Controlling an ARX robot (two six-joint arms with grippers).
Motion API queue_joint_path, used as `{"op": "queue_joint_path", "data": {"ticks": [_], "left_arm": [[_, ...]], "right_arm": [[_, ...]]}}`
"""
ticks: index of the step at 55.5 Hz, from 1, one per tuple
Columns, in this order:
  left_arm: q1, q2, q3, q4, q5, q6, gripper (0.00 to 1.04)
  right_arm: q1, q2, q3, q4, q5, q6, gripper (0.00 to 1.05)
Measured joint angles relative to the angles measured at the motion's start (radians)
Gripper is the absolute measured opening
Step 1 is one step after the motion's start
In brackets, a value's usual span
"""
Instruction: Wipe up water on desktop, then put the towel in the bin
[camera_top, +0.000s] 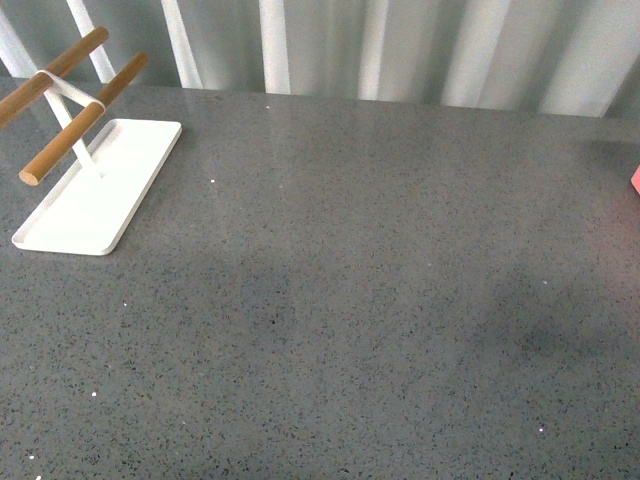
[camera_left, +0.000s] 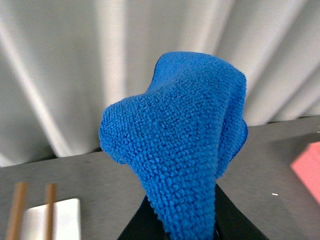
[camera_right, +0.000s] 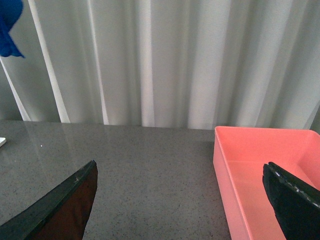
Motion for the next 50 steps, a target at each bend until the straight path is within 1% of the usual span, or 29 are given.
{"op": "queue_joint_path", "data": {"ticks": [5, 12, 20, 28, 38, 40, 44, 45, 47, 50], "left_arm": [[-0.090, -0.036, -0.066, 0.055, 0.058, -0.066, 0.06], [-0.219, -0.060, -0.174, 0.152, 0.041, -0.064, 0.06], [-0.314, -0.045, -0.259, 0.236, 0.042, -0.068, 0.06], [-0.381, 0.027, -0.320, 0.337, 0.040, -0.101, 0.06], [-0.395, 0.101, -0.327, 0.423, 0.029, -0.143, 0.06], [-0.395, 0.114, -0.327, 0.435, 0.028, -0.151, 0.06], [-0.396, 0.134, -0.326, 0.443, 0.023, -0.163, 0.06], [-0.396, 0.138, -0.326, 0.443, 0.022, -0.164, 0.06], [-0.399, 0.144, -0.326, 0.443, 0.023, -0.166, 0.06], [-0.402, 0.148, -0.326, 0.443, 0.023, -0.167, 0.06]], "right_arm": [[0.000, 0.000, 0.000, 0.000, 0.000, 0.000, 0.98], [0.000, 0.000, 0.000, 0.000, 0.000, 0.000, 0.98], [0.000, 0.000, 0.000, 0.000, 0.000, 0.000, 0.98], [0.000, 0.000, 0.000, 0.000, 0.000, 0.000, 0.98], [0.000, 0.000, 0.000, 0.000, 0.000, 0.000, 0.98], [-0.017, 0.020, 0.015, -0.034, -0.047, 0.001, 0.98], [-0.076, 0.141, 0.103, -0.251, -0.273, 0.008, 0.98], [-0.087, 0.172, 0.123, -0.288, -0.314, 0.008, 0.98], [-0.098, 0.207, 0.146, -0.317, -0.361, 0.010, 0.98], [-0.116, 0.235, 0.171, -0.314, -0.412, 0.011, 0.98]]}}
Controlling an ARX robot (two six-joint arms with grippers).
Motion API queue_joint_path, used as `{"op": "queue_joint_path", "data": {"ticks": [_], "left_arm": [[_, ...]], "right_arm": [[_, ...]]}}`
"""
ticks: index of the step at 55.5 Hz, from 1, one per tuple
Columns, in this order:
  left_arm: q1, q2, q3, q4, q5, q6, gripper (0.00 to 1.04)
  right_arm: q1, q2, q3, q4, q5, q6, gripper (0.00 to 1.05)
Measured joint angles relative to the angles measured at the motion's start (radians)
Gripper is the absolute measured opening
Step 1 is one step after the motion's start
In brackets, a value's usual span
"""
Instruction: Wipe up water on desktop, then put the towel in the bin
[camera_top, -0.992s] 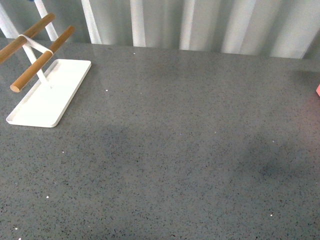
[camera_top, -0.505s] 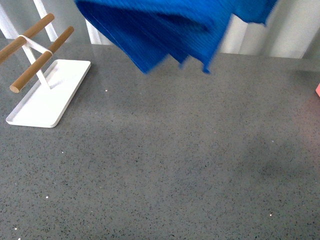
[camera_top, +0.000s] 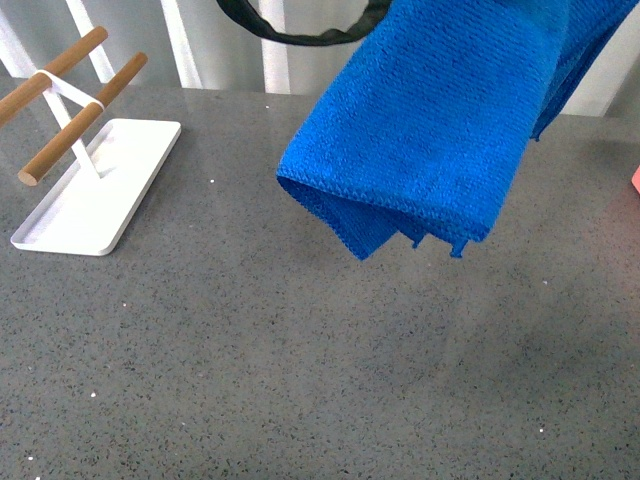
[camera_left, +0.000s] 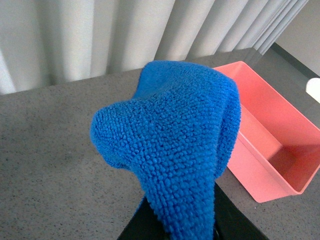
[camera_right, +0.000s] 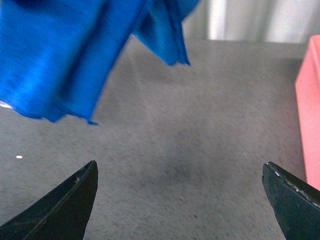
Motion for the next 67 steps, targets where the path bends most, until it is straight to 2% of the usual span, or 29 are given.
{"op": "queue_joint_path", "data": {"ticks": [5, 10, 14, 17, 23, 31, 36, 46, 67], "left_arm": [[-0.002, 0.006, 0.000, 0.000, -0.003, 0.000, 0.06], [-0.002, 0.005, 0.002, 0.000, -0.013, 0.000, 0.06], [-0.005, 0.003, 0.003, 0.000, -0.017, -0.005, 0.06], [-0.006, 0.003, 0.003, 0.000, -0.021, -0.008, 0.06], [-0.011, -0.005, 0.003, 0.000, -0.027, -0.027, 0.06], [-0.019, -0.006, 0.019, -0.008, -0.038, -0.051, 0.06], [-0.023, -0.006, 0.029, -0.009, -0.040, -0.060, 0.06], [-0.032, -0.006, 0.041, -0.012, -0.042, -0.078, 0.06], [-0.043, -0.010, 0.047, -0.016, -0.040, -0.113, 0.06]], "right_arm": [[-0.035, 0.075, 0.061, 0.104, -0.072, -0.002, 0.98], [-0.056, 0.201, 0.109, 0.263, -0.103, -0.008, 0.98], [-0.061, 0.340, 0.130, 0.392, -0.170, -0.004, 0.98], [-0.040, 0.482, 0.149, 0.486, -0.188, -0.008, 0.98], [0.032, 0.669, 0.158, 0.567, -0.215, -0.024, 0.98], [0.157, 0.746, 0.156, 0.615, -0.177, -0.033, 0.98], [0.201, 0.772, 0.155, 0.652, -0.137, -0.039, 0.98], [0.219, 0.880, 0.155, 0.757, -0.096, -0.045, 0.98], [0.267, 1.138, 0.215, 1.036, -0.148, -0.025, 0.98]]}}
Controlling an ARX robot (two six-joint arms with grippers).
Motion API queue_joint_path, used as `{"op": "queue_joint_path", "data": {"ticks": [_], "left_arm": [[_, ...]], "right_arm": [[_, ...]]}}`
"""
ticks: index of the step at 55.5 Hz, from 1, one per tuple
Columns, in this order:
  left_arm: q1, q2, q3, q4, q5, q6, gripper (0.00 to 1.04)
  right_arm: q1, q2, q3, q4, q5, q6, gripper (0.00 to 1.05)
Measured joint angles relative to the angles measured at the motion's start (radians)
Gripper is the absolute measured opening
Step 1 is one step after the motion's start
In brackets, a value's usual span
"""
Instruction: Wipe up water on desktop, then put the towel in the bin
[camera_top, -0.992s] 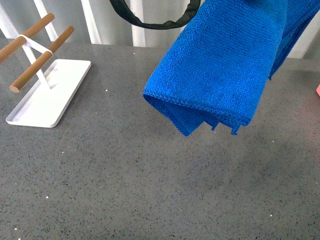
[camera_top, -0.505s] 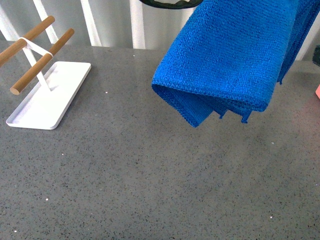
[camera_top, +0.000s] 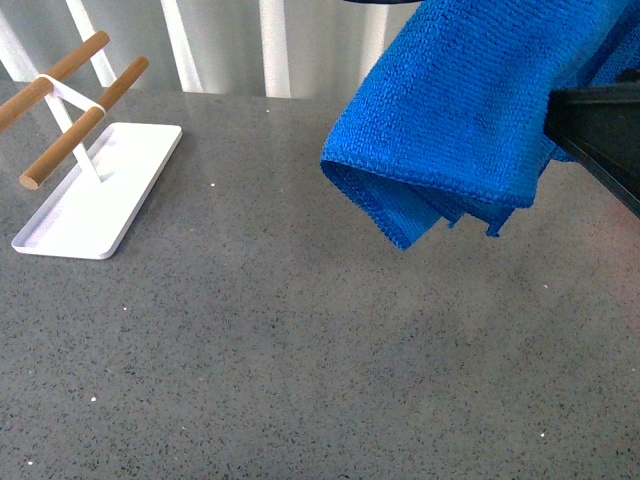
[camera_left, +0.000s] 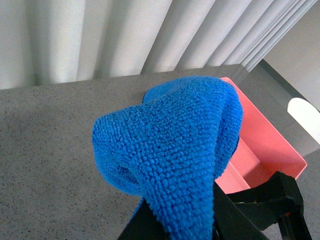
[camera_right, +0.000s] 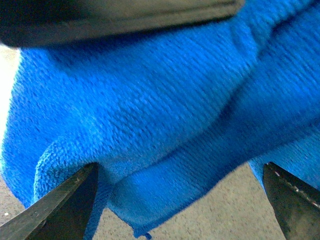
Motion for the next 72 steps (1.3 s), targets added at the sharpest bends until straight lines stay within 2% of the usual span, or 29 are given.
{"op": "queue_joint_path", "data": {"ticks": [10, 17, 19, 23, 33, 46, 60, 62, 68, 72], "left_arm": [[0.000, -0.004, 0.002, -0.005, 0.001, -0.010, 0.06], [0.004, -0.008, 0.002, -0.005, 0.002, -0.023, 0.06], [0.005, -0.008, 0.002, -0.005, 0.002, -0.031, 0.06], [0.006, -0.009, 0.003, -0.005, 0.004, -0.039, 0.06], [0.004, -0.013, 0.003, -0.005, 0.018, -0.050, 0.06], [0.005, -0.021, 0.003, -0.006, 0.020, -0.060, 0.06], [0.011, -0.024, 0.003, -0.012, 0.020, -0.066, 0.06], [0.013, -0.026, 0.003, -0.012, 0.021, -0.067, 0.09], [0.020, -0.029, 0.003, -0.022, 0.013, -0.061, 0.31], [0.026, -0.030, 0.003, -0.031, 0.003, -0.058, 0.42]], "right_arm": [[0.046, 0.042, 0.045, 0.063, -0.047, 0.015, 0.98], [0.067, 0.073, 0.071, 0.080, -0.044, 0.031, 0.97], [0.072, 0.085, 0.079, 0.082, -0.039, 0.032, 0.94], [0.082, 0.105, 0.091, 0.088, -0.036, 0.032, 0.83], [0.090, 0.129, 0.095, 0.128, -0.041, 0.040, 0.48], [0.060, 0.137, 0.104, 0.157, -0.068, 0.072, 0.04], [0.031, 0.119, 0.104, 0.165, -0.108, 0.087, 0.03], [0.026, 0.113, 0.104, 0.165, -0.112, 0.090, 0.03], [0.003, 0.094, 0.104, 0.160, -0.123, 0.104, 0.03], [-0.008, 0.089, 0.104, 0.159, -0.127, 0.111, 0.03]]}}
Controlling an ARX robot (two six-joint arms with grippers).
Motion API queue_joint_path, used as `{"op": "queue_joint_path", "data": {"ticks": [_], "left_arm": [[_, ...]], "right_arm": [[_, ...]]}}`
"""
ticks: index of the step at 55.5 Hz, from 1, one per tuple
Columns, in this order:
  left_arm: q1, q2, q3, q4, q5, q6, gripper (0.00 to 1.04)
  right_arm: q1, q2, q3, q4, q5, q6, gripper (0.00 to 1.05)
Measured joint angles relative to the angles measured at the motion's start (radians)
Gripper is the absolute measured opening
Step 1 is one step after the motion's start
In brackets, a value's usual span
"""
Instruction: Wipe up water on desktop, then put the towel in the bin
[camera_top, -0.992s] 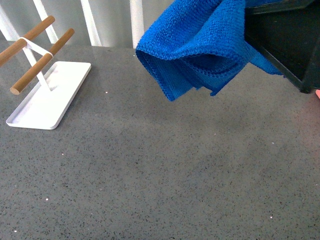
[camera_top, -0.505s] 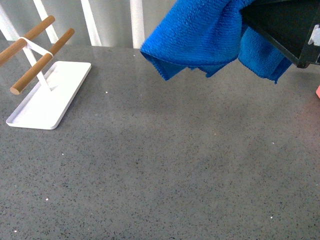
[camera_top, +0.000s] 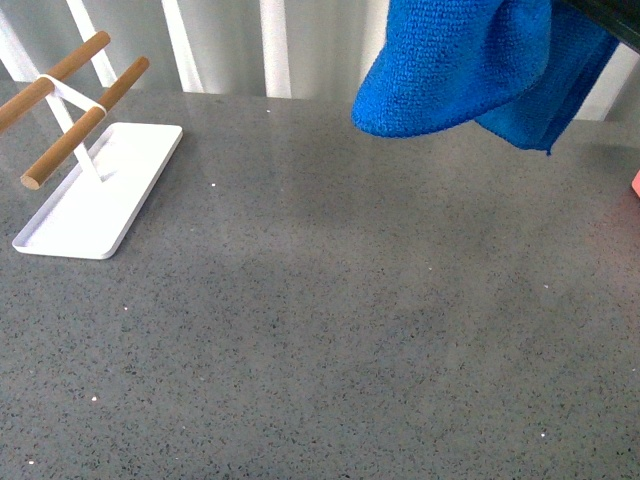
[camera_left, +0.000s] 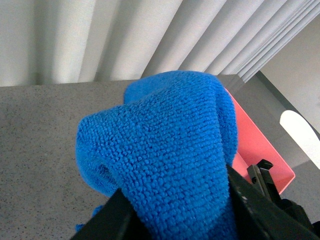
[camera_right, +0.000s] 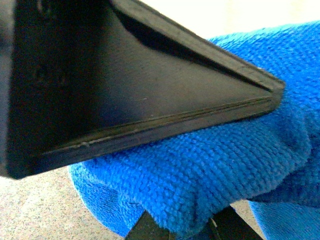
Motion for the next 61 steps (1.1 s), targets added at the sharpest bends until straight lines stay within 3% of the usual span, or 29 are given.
{"op": "queue_joint_path", "data": {"ticks": [12, 22, 29, 38, 53, 61], "left_arm": [[0.045, -0.011, -0.014, -0.014, -0.007, 0.021, 0.74], [0.151, -0.040, -0.054, -0.026, 0.018, 0.038, 1.00], [0.356, -0.075, -0.113, -0.026, 0.026, 0.030, 0.98], [0.549, -0.134, -0.201, -0.026, 0.072, 0.037, 0.98], [0.687, -0.422, -0.418, -0.077, 0.221, 0.084, 0.98], [0.739, -0.696, -0.557, -0.198, 0.296, 0.108, 0.98]], "right_arm": [[-0.023, -0.010, 0.000, -0.012, 0.000, 0.008, 0.03], [-0.035, -0.016, 0.012, -0.018, 0.001, 0.013, 0.03], [-0.071, -0.027, 0.024, -0.019, 0.013, 0.030, 0.03], [-0.093, -0.028, 0.034, -0.018, 0.015, 0.044, 0.03], [-0.108, -0.027, 0.039, -0.023, 0.015, 0.049, 0.03], [-0.114, -0.027, 0.046, -0.041, 0.027, 0.045, 0.03]]}}
